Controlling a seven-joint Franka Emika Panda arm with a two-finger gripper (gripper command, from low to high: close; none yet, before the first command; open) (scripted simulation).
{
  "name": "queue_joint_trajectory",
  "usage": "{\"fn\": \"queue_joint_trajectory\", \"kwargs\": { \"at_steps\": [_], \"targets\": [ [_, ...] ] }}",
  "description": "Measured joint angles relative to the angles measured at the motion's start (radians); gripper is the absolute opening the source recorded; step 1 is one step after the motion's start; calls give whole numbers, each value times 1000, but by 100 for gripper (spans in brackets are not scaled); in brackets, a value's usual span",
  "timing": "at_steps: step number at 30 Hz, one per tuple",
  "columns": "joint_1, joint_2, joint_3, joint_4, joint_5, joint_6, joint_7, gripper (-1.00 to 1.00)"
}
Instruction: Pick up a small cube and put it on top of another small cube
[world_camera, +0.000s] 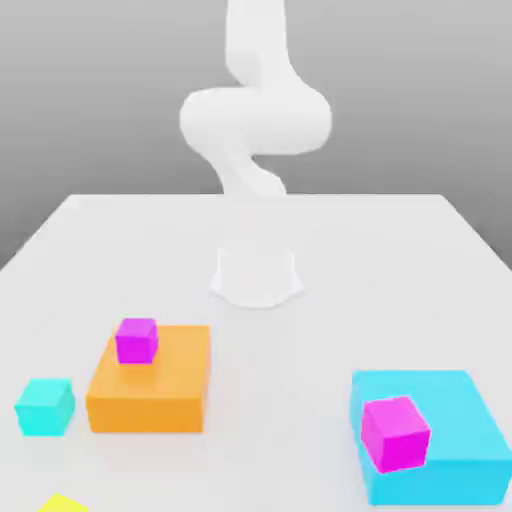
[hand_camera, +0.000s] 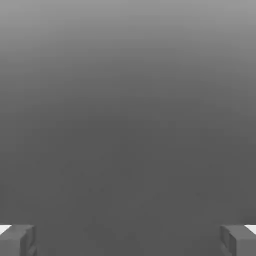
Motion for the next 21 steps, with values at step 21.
{"fn": "queue_joint_trajectory", "kwargs": {
  "at_steps": [21],
  "targets": [
    [-101, 768, -136, 97, 91, 176, -38, 0]
  ]
}}
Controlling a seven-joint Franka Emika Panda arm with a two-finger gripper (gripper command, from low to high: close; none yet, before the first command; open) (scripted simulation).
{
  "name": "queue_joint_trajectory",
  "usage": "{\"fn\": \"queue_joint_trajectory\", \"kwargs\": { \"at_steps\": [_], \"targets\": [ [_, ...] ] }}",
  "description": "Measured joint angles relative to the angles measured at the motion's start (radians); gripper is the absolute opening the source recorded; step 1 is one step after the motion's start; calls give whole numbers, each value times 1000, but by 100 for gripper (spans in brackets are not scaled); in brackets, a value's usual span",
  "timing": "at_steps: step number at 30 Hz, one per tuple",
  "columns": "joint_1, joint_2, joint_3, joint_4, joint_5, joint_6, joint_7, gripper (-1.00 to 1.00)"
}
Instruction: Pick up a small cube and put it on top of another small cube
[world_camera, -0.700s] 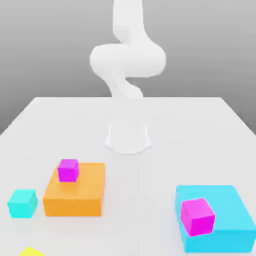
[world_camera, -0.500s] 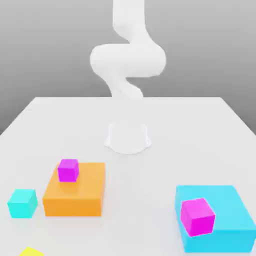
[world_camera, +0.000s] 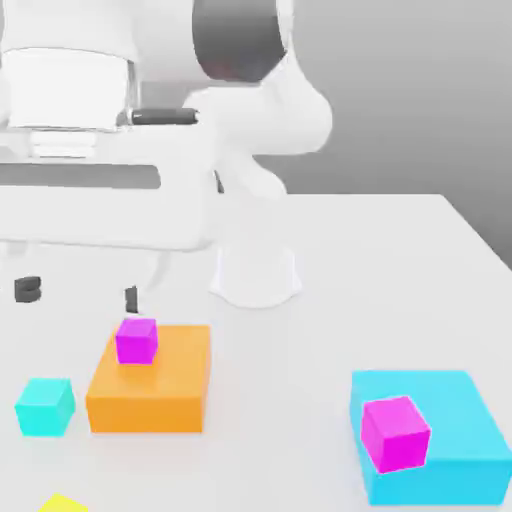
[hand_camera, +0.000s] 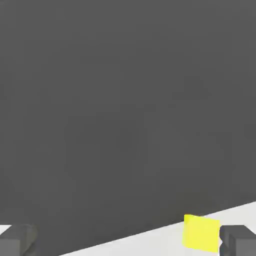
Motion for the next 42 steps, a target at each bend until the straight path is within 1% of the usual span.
{"fn": "queue_joint_trajectory", "kwargs": {
  "at_steps": [10, 14, 15, 21, 26, 30, 36, 38, 39, 40, 42],
  "targets": [
    [-76, 364, -22, 46, 51, 82, -24, 0],
    [-105, 509, 4, 78, 83, 175, -45, 0],
    [-111, 535, 11, 84, 89, 194, -49, -100],
    [-114, 549, 15, 88, 93, 204, -52, -100],
    [-86, 416, -15, 54, 59, 105, -31, -100],
    [5, 283, 59, -9, 14, 38, -72, -100],
    [141, 91, 195, -110, -48, -48, -151, -100],
    [224, 20, 248, -147, -67, -81, -183, -100],
    [273, -2, 273, -166, -82, -83, -199, -100],
    [290, 5, 279, -180, -93, -63, -204, -100],
    [291, 53, 277, -202, -111, 7, -202, -100]
  ]
}}
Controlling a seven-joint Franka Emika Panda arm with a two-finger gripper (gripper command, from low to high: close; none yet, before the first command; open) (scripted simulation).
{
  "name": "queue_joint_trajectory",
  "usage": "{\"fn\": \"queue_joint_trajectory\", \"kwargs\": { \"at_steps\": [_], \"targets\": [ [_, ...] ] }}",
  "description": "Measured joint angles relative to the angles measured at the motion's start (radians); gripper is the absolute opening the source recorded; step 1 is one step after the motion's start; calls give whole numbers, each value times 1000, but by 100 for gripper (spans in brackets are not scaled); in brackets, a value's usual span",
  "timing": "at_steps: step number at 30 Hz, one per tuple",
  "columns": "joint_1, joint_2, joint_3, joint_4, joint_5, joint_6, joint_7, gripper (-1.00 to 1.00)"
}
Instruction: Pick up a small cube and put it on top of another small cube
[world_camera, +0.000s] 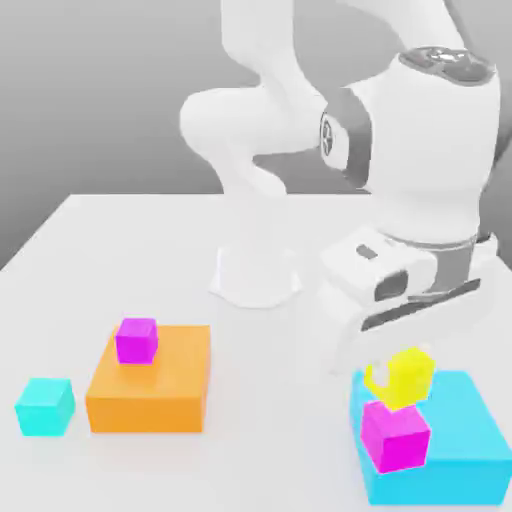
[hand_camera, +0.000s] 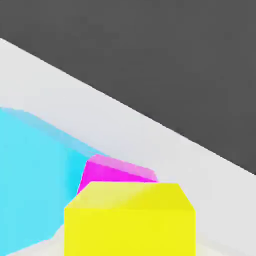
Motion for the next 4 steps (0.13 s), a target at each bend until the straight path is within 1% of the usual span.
{"fn": "queue_joint_trajectory", "kwargs": {
  "at_steps": [1, 4],
  "targets": [
    [1, 17, -1, -6, -5, 23, 2, 100],
    [1, 17, -1, -6, -5, 23, 2, 100]
  ]
}}
